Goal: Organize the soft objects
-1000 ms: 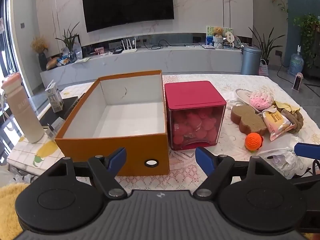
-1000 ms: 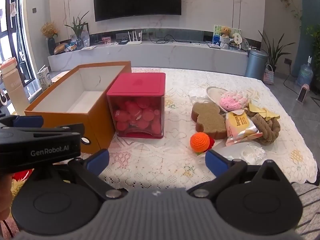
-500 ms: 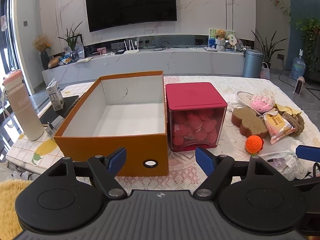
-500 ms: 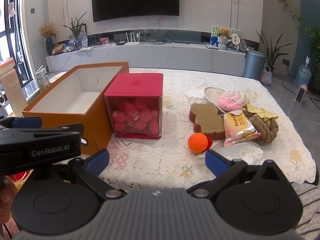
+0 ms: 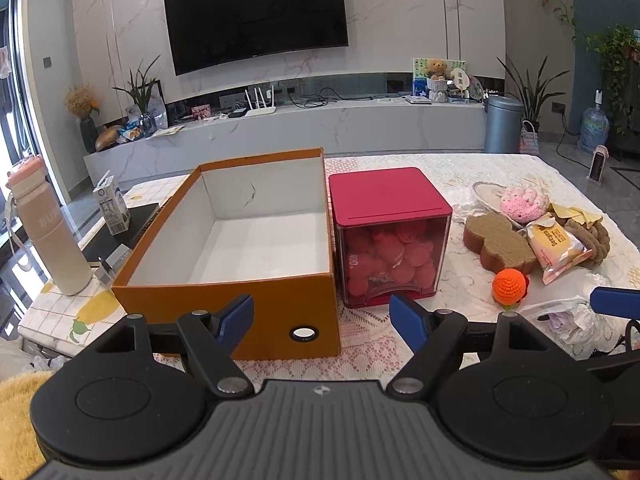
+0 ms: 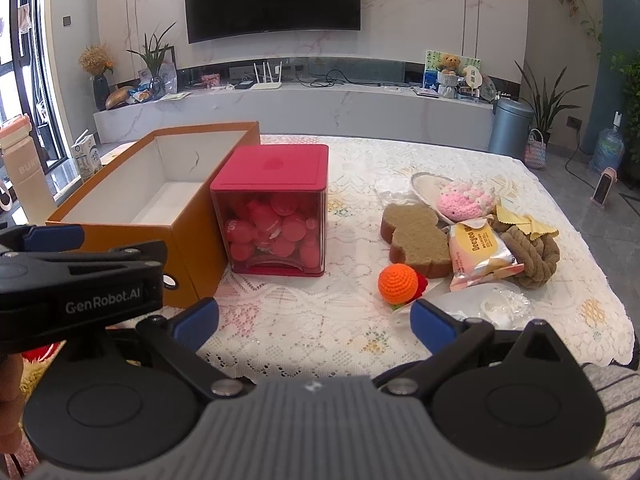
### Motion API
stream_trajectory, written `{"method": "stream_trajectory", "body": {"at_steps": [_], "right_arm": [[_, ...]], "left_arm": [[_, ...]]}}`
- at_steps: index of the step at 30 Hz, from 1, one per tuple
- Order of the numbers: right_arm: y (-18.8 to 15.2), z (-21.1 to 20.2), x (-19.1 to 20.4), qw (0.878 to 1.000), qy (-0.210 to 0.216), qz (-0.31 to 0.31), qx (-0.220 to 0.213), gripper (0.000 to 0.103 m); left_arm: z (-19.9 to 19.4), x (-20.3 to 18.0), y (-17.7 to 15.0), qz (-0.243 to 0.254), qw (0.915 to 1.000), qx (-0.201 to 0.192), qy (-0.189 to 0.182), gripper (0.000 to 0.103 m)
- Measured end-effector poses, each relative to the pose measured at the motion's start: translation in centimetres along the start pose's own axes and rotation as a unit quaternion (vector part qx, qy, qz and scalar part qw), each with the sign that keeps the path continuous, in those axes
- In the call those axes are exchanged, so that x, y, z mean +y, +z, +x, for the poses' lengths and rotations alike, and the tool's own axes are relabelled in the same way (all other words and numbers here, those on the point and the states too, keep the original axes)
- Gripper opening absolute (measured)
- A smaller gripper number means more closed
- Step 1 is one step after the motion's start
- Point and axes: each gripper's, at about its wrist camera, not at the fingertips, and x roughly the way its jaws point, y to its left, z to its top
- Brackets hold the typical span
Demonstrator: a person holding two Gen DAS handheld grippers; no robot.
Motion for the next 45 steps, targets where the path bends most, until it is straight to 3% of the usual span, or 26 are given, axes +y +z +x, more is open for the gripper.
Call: {"method": "stream_trajectory", "body": {"at_steps": [7,13,18,29,45], "right_arm": [[0.0,0.08,-0.1,1.0,0.0,0.006,0.003,0.1],[-0.06,0.16,0.11,1.0,-0.004,-0.001,0.005,0.1],[-0.08,0.22,0.08,1.0,-0.007,-0.003,0.007,0.1],[-0.13,0.15,0.07,1.0,-0.007,-0.002,0.006,0.1],[-0.2,0.25,0.37,1.0,-0.007,-0.008,0.007,0.1]], "left_arm": [[0.36,0.18,0.07,-0.017,0.9995,0.019,-0.021,0.085],[0.1,-0.18,-0.23,-0.004,0.9999,0.008,-0.005,0.086],[0.37,-0.05,-0.28,-0.008,0.9998,0.012,-0.015,0.086],[-0.05,-0.31,-0.24,-0.001,0.9999,0.004,-0.014,0.068],[0.27,0.02,-0.34,-0.012,0.9994,0.029,-0.015,0.068]]}}
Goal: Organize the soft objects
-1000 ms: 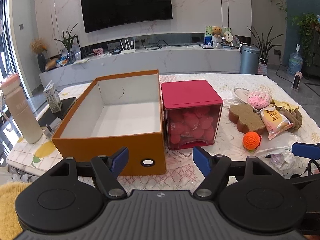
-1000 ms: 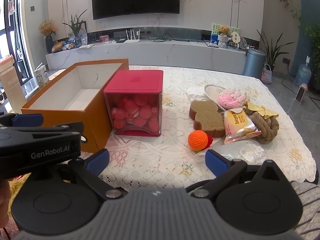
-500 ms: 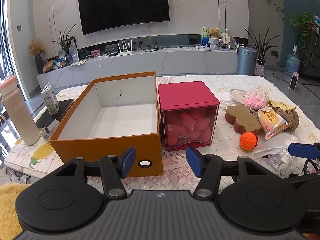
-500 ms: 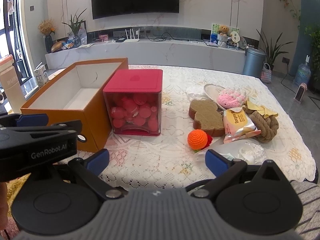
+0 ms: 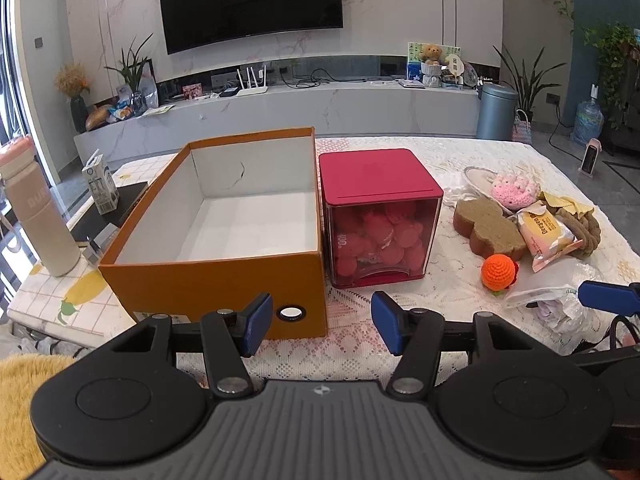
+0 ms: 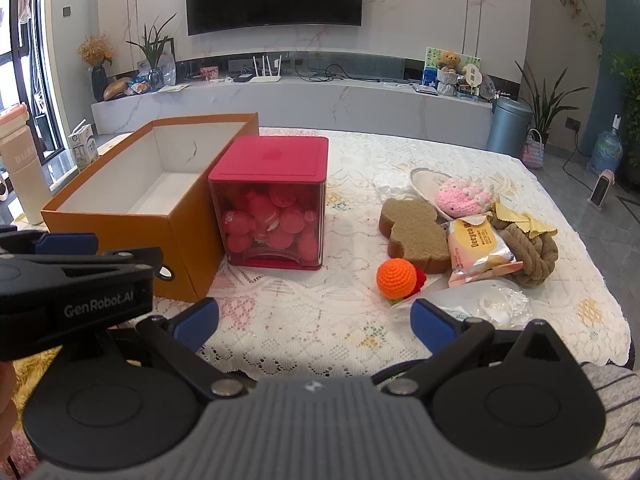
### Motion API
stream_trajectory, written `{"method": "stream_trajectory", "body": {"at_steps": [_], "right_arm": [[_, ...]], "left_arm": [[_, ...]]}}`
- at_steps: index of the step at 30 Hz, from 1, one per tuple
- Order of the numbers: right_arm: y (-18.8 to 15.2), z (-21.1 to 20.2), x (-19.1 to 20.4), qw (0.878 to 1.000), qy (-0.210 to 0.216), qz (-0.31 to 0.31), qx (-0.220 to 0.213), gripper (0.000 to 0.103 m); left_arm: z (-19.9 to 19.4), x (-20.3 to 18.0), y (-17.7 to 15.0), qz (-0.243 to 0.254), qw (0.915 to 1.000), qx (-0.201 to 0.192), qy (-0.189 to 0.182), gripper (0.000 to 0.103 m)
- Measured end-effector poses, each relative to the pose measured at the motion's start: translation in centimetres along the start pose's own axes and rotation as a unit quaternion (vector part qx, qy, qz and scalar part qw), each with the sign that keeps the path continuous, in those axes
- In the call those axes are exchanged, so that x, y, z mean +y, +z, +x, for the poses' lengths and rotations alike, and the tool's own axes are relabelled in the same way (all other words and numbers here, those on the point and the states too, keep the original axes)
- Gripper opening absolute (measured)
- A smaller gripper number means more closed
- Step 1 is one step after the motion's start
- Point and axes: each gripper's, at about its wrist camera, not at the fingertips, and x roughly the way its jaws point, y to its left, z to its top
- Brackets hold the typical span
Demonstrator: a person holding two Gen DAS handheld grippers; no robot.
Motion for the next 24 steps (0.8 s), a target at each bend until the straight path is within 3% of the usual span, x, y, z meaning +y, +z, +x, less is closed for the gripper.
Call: {"method": "stream_trajectory", "body": {"at_steps": [15,20,24], "right_arm": [[0.1,-0.3,-0.5,1.0,0.007,0.002,-0.005,0.1],[1.2,-1.5,-4.3,0.999,-0.021,0.041,-0.019,0.1],[2.5,-1.9,-9.1,0.996,-0.051,0.078,-0.013,0.1]], "left_arm": [[-0.3,0.2,0.5,0.0,1.0,-0.001,-0.004,0.07],[-0.4,-0.2,2.4,0.005,0.9997,-0.021,-0.014,0.078],[0.6,-1.7,4.1,0.033,0.9984,-0.019,-0.043,0.079]]}}
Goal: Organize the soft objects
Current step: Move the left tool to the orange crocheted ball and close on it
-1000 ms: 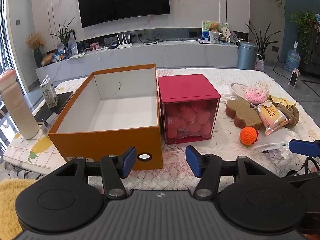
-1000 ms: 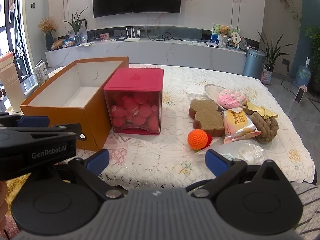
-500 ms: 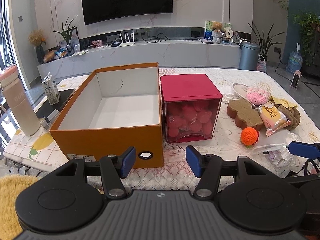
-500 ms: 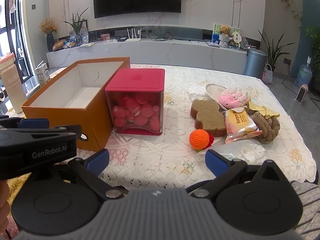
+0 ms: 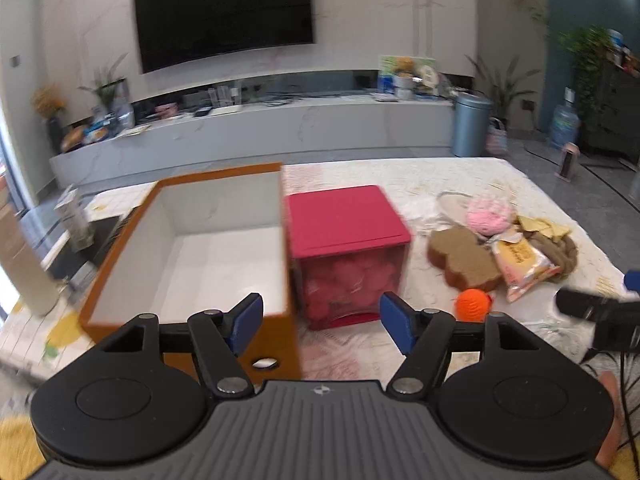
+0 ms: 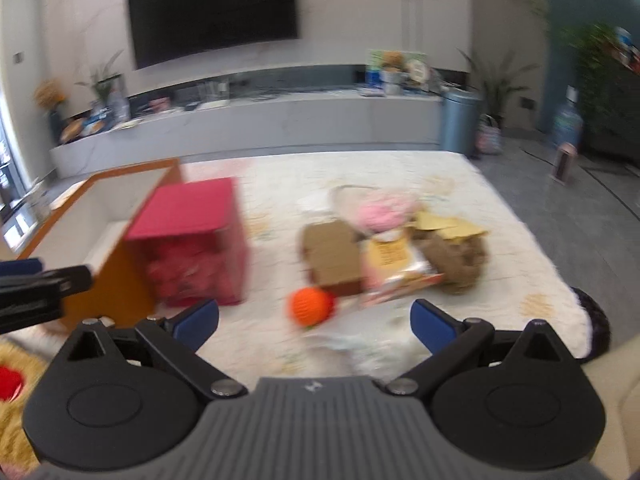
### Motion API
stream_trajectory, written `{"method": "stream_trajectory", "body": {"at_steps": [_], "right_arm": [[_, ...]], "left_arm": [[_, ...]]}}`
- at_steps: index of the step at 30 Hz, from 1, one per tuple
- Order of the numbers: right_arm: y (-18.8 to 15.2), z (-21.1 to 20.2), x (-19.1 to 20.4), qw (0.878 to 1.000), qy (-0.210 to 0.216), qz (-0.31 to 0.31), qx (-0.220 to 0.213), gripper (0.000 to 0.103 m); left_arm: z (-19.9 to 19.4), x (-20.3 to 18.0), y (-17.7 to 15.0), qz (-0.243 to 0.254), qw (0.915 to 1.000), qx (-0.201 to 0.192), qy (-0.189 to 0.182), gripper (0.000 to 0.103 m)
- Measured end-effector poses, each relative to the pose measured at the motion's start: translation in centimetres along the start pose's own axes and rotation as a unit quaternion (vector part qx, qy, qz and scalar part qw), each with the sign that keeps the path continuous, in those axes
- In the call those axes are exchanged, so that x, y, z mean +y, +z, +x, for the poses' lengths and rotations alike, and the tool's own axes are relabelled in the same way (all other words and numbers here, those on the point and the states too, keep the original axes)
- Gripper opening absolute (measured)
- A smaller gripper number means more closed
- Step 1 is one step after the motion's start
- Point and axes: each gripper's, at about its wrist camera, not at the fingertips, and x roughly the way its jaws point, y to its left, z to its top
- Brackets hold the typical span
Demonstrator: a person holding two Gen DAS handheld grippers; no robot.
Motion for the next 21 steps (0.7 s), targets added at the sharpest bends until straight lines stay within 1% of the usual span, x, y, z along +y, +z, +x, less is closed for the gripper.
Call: {"method": "stream_trajectory", "body": {"at_steps": [3,6,8,11,16,19,21], "right_arm": [[1.3,0.4,-2.8,0.999,-0.031,0.012,0.005,0.1],[2.1,1.2,-4.3,0.998,-0.053,-0.012,0.016,0.1],[2.2,2.0,-4.8,0.998,-0.055,-0.035,0.027,0.1],[2.1,3.7,-5.4,0.997,-0.049,-0.046,0.049,0.1],[1.2,5.8,-6.2,0.996,-0.058,-0.037,0.059,0.1],[1.0,7.2,-6.8,0.995,-0.052,-0.024,0.076,0.1],[1.0,8.2,-6.9,0.995,-0.052,-0.027,0.086,0.1]], "left_arm": [[1.3,-1.5,0.8,0.025,0.9995,0.007,-0.018,0.08],[2.9,-3.3,1.1,0.057,0.997,0.025,-0.046,0.081],[4.1,-4.4,1.2,0.078,0.9939,0.039,-0.068,0.081],[5.8,-5.7,1.1,0.102,0.99,0.055,-0.08,0.081],[8.4,-7.2,0.7,0.153,0.9814,0.059,-0.1,0.084],[10.5,-7.6,0.3,0.163,0.9762,0.082,-0.117,0.086],[11.8,-7.8,0.0,0.166,0.9725,0.098,-0.131,0.086]]}}
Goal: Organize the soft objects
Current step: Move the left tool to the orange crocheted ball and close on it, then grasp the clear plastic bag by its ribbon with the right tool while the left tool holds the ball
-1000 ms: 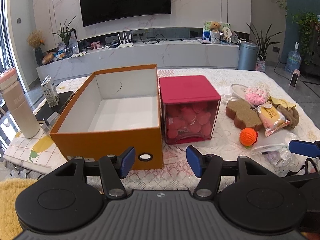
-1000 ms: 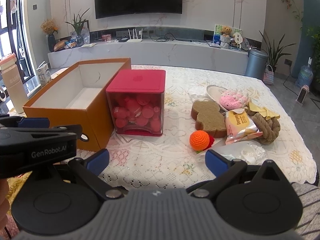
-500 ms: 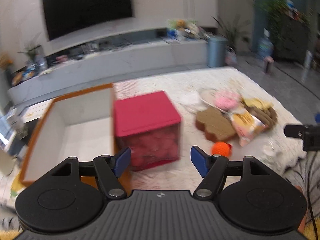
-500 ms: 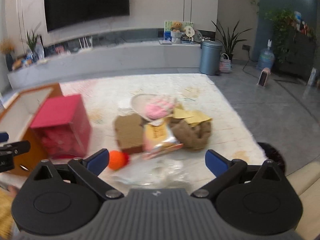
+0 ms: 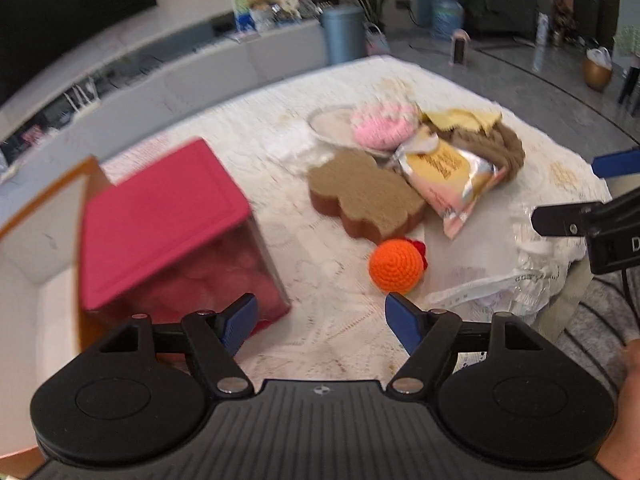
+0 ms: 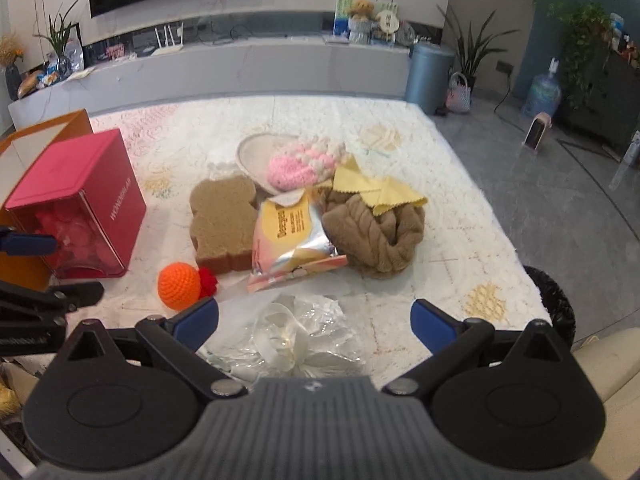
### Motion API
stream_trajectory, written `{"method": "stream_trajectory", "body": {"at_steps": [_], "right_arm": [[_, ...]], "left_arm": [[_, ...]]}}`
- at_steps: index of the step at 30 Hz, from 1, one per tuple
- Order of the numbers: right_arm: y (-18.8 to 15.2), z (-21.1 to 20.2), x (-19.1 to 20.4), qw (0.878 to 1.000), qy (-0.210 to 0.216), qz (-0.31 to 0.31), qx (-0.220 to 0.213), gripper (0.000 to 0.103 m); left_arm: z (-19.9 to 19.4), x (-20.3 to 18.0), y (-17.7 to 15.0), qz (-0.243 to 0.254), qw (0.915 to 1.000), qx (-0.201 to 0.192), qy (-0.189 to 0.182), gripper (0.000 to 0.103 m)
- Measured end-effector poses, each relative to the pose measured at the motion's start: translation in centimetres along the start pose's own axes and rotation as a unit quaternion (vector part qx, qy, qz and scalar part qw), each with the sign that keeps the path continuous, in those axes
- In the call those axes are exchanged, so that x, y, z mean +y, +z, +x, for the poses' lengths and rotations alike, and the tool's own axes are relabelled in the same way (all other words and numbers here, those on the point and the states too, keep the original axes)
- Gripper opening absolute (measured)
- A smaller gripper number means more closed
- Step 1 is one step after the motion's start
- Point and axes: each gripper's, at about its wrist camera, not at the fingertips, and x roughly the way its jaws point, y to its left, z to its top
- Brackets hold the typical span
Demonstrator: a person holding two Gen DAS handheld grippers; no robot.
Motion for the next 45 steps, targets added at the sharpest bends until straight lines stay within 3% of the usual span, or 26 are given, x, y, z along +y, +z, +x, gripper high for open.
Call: {"method": "stream_trajectory", "body": {"at_steps": [3,7,10,16,18,20,22,25,30,32,33,35,38,40,42,43,45], "right_arm": [[0.4,1.6,0.3,1.0,-0.009,-0.018,0.015,0.1],[0.9,4.2,0.9,0.996,0.006,-0.061,0.066,0.1],[1.2,5.5,-0.2,0.997,-0.011,-0.029,0.075,0.1],[1.2,8.0,-2.6,0.989,0.049,0.043,0.131,0.1],[1.2,8.5,-3.3,0.986,0.061,0.068,0.142,0.1],[1.1,8.8,-4.1,0.982,0.07,0.095,0.148,0.1],[1.0,8.5,-4.7,0.981,0.072,0.114,0.142,0.1],[1.1,7.3,-5.1,0.985,0.073,0.096,0.122,0.1],[2.2,4.0,-5.2,0.993,0.09,-0.015,0.075,0.1],[2.5,2.5,-5.0,0.992,0.091,-0.082,0.034,0.1],[2.6,1.8,-4.8,0.987,0.093,-0.13,0.009,0.1],[2.8,1.1,-4.1,0.966,0.105,-0.237,-0.015,0.1],[3.4,1.9,-3.4,0.93,0.124,-0.346,0.022,0.1],[3.6,2.7,-3.3,0.911,0.149,-0.382,0.04,0.091],[3.4,3.2,-3.0,0.889,0.174,-0.423,0.032,0.085],[3.1,3.2,-2.7,0.87,0.177,-0.459,0.018,0.085],[2.1,3.1,-2.2,0.819,0.197,-0.538,-0.006,0.085]], "left_arm": [[1.7,-0.5,0.2,0.014,0.9997,0.006,-0.018,0.086],[3.8,-2.1,0.6,0.064,0.9966,0.006,-0.051,0.087],[5.0,-3.4,0.7,0.093,0.9943,0.002,-0.051,0.087],[7.6,-4.7,0.7,0.124,0.9914,0.004,-0.042,0.086],[7.8,-4.4,0.7,0.117,0.9917,-0.01,-0.052,0.079],[8.0,-4.1,0.9,0.104,0.9923,-0.014,-0.065,0.061],[8.1,-3.9,1.0,0.09,0.9929,-0.013,-0.077,0.053],[8.0,-4.1,0.8,0.097,0.9922,-0.021,-0.075,0.051],[7.5,-3.7,0.4,0.092,0.9924,-0.024,-0.078,0.051],[7.1,-3.4,0.3,0.085,0.9934,-0.021,-0.074,0.051],[7.0,-3.2,0.3,0.081,0.9939,-0.018,-0.073,0.051],[6.6,-2.6,0.1,0.067,0.9952,-0.006,-0.071,0.051],[6.0,-1.1,0.1,0.029,0.9968,-0.002,-0.075,0.051],[5.7,-0.2,-0.1,0.007,0.9974,-0.004,-0.072,0.051],[5.7,0.5,-0.2,-0.001,0.9974,0.0,-0.071,0.051],[5.8,0.8,-0.2,-0.006,0.9975,0.002,-0.071,0.051],[6.1,1.3,-0.2,-0.017,0.9975,0.006,-0.069,0.051]]}}
